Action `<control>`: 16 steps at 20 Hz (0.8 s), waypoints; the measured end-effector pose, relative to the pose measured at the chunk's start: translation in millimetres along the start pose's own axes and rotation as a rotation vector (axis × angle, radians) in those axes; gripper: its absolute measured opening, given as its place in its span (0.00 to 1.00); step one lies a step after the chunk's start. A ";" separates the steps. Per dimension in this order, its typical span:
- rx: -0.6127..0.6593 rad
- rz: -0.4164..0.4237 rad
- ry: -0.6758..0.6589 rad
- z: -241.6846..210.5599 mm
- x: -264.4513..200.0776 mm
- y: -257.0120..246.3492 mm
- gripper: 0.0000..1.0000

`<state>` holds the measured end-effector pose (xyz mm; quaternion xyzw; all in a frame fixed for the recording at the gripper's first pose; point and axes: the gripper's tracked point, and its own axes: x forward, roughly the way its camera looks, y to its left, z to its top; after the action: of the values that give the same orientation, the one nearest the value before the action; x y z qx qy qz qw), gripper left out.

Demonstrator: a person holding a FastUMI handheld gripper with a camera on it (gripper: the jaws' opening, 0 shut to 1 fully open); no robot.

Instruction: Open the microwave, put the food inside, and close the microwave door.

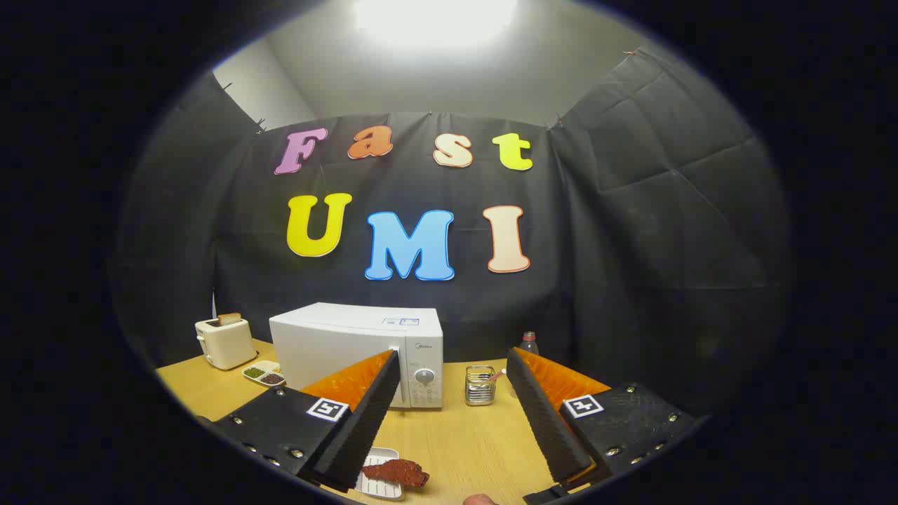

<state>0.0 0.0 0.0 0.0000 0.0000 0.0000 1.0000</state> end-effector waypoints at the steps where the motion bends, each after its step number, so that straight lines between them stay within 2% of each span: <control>1: 0.003 -0.002 -0.002 0.5 -1.7 -2.7 0.96; 7: -0.002 -0.016 -0.002 -0.3 -4.7 -9.7 0.96; 16: 0.033 0.007 -0.002 6.9 9.1 12.0 0.96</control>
<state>9.1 12.0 6.9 0.0167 -0.0009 0.0034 0.9999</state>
